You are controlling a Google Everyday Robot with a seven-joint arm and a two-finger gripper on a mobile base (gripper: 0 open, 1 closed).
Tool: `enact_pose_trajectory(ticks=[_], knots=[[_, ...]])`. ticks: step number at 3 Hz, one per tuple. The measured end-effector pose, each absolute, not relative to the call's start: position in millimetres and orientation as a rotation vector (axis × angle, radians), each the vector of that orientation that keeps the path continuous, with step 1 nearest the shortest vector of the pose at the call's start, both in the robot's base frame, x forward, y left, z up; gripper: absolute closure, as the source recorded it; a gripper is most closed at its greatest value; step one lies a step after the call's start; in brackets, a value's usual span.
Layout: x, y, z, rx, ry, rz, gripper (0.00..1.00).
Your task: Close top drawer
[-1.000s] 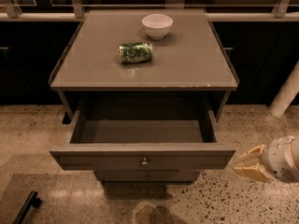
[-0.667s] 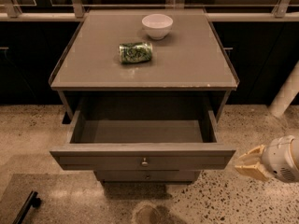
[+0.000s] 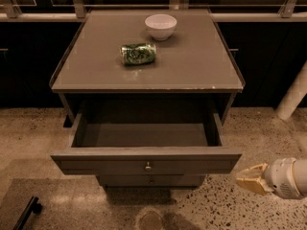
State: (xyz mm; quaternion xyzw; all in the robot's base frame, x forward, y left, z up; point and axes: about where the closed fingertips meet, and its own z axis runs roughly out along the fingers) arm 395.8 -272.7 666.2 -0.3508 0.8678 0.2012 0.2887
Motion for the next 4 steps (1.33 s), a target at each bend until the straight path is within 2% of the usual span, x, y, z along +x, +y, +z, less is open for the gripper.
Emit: enact_pose_trajectory(ticks=[2, 4], knots=[[440, -259, 567, -0.772, 2.321, 0.749, 1.0], [496, -246, 585, -0.776, 2.214, 0.707, 1.0]])
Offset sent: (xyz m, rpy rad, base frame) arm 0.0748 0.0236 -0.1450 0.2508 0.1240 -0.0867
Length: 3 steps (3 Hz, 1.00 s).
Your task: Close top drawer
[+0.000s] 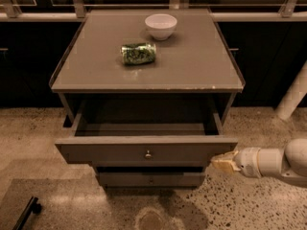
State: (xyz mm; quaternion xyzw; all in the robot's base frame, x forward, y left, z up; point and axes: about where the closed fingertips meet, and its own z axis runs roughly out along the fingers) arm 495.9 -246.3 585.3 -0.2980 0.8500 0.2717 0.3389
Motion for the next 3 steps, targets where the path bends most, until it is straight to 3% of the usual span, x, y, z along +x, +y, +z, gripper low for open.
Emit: enact_pose_trajectory(ticks=[3], knots=[[536, -234, 604, -0.813, 2.163, 0.603, 1.0]])
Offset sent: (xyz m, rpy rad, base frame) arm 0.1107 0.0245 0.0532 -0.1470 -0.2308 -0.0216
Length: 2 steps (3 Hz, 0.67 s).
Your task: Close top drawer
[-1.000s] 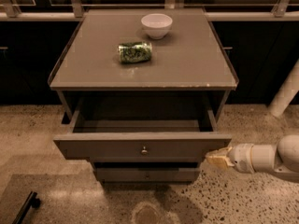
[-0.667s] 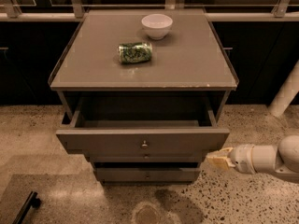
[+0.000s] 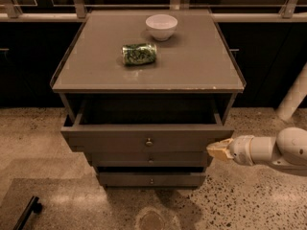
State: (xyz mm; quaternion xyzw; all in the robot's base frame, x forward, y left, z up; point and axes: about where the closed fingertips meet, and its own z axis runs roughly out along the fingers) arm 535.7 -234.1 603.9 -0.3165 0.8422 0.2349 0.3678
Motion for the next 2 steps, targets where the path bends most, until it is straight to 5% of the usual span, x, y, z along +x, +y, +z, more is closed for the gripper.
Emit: enact_pose_trajectory(ticks=[2], knots=[[561.7, -220.5, 621.0, -0.849, 2.114, 0.513, 1.0]])
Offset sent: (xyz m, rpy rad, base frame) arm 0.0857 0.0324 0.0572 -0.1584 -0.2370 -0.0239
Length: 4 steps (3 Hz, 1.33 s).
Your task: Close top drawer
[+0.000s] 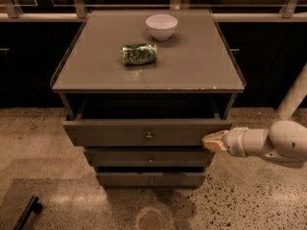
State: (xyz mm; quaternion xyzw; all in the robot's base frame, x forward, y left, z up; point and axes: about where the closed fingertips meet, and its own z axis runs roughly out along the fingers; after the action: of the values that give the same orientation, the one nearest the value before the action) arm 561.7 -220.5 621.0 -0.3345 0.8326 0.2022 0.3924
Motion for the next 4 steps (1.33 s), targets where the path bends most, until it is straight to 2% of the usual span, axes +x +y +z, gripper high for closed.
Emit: enact_pose_trajectory(ticks=[3, 4], knots=[[601, -202, 664, -0.83, 1.975, 0.271, 1.0], [605, -192, 661, -0.832, 1.975, 0.281, 1.0]])
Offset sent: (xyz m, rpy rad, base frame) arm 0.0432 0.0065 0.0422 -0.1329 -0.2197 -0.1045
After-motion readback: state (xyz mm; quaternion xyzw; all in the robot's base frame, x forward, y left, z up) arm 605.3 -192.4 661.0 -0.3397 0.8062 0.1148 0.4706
